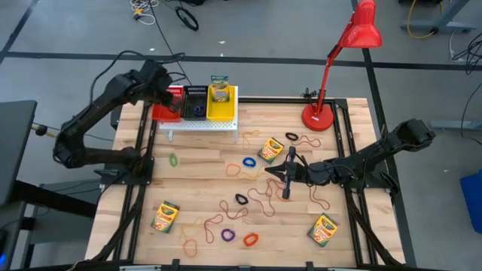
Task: Pick & Place Office Desk Supplies
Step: Put the orange rubber band into the red bin on the shelf
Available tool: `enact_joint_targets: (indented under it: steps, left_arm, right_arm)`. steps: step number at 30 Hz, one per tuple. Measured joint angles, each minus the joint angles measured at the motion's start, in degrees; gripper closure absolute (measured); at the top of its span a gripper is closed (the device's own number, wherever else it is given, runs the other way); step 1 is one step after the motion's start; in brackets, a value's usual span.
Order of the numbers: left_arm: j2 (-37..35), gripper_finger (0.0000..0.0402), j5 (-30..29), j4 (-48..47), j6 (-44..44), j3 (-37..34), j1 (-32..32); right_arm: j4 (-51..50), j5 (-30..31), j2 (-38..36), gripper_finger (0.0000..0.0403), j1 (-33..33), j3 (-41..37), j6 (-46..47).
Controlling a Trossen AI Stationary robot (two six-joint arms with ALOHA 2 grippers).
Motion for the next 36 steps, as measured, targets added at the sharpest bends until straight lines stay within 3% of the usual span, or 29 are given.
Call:
enact_joint_targets:
  steps: [5,11,16,20,23,30,36]
  left_arm:
    - [-10.07,0.0382,-2.40,13.80,2.39,-5.62,-11.79]
    - [-21.73,0.0394,-0.70,40.33,1.33,-23.57,-29.34]
    - [-23.34,0.0394,-1.06,64.58,5.98,-39.34,-42.65]
    - [-18.07,0.0394,-1.10,85.80,10.63,-49.03,-50.63]
    - [-12.33,0.0394,-1.14,95.91,11.04,-52.23,-54.40]
    - [2.36,0.0387,-1.23,102.67,8.37,-50.83,-58.63]
    - [13.94,0.0362,-3.81,105.93,3.72,-47.01,-59.16]
  right_arm:
    - [-1.71,-1.78,-0.02,0.0396,-0.07,0.02,4.63]
    - [-7.01,-1.88,-0.02,0.0396,-0.45,0.02,12.50]
    - [-12.94,-1.74,-0.05,0.0396,-0.50,0.05,17.85]
    - [-24.98,-3.28,-0.14,0.0396,0.08,2.23,25.02]
    - [-35.68,-5.64,0.75,0.0392,1.75,4.75,30.46]
    - [-50.37,-10.94,6.65,0.0333,6.61,8.20,42.06]
    - [-52.87,-11.35,11.73,0.0306,7.71,8.55,48.75]
